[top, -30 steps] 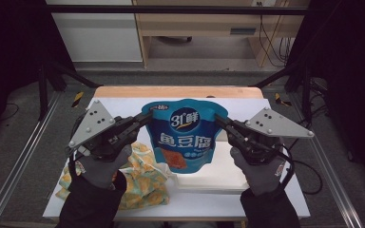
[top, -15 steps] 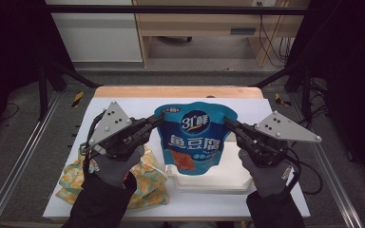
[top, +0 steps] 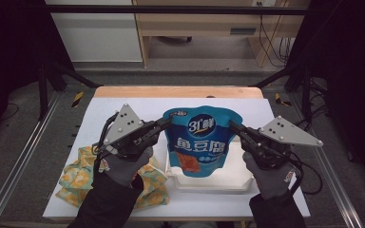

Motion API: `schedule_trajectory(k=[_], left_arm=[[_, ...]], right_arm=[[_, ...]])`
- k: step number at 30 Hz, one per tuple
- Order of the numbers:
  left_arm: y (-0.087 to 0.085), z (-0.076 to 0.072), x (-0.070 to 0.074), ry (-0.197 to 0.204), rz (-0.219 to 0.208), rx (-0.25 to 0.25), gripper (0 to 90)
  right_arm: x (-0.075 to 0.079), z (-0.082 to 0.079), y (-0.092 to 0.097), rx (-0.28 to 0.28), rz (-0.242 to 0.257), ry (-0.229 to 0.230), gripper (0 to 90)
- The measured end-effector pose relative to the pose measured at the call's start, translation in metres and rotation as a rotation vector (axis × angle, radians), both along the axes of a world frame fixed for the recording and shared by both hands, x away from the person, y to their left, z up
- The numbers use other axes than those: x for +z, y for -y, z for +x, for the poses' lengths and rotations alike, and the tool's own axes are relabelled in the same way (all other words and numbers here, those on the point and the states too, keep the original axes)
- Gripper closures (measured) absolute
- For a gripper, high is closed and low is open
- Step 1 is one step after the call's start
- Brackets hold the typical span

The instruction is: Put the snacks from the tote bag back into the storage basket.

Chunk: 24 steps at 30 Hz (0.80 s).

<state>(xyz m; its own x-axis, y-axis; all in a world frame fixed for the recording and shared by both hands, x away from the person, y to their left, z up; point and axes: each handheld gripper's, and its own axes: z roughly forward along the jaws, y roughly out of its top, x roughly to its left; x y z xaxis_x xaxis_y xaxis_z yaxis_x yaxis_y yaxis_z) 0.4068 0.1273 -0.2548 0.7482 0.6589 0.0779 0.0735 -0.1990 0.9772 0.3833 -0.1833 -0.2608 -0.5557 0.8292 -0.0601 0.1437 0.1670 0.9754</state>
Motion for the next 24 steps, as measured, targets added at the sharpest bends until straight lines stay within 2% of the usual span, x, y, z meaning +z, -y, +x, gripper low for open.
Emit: schedule_trajectory(k=[14,24], left_arm=[[0.006,0.01,-0.024,-0.041,0.031,-0.001,90.0],[0.006,0.015,-0.038,-0.069,0.044,0.006,90.0]], right_arm=[[-0.029,0.009,0.004,-0.016,0.0,-0.029,90.0],[-0.044,0.015,0.002,-0.022,-0.012,-0.053,90.0]])
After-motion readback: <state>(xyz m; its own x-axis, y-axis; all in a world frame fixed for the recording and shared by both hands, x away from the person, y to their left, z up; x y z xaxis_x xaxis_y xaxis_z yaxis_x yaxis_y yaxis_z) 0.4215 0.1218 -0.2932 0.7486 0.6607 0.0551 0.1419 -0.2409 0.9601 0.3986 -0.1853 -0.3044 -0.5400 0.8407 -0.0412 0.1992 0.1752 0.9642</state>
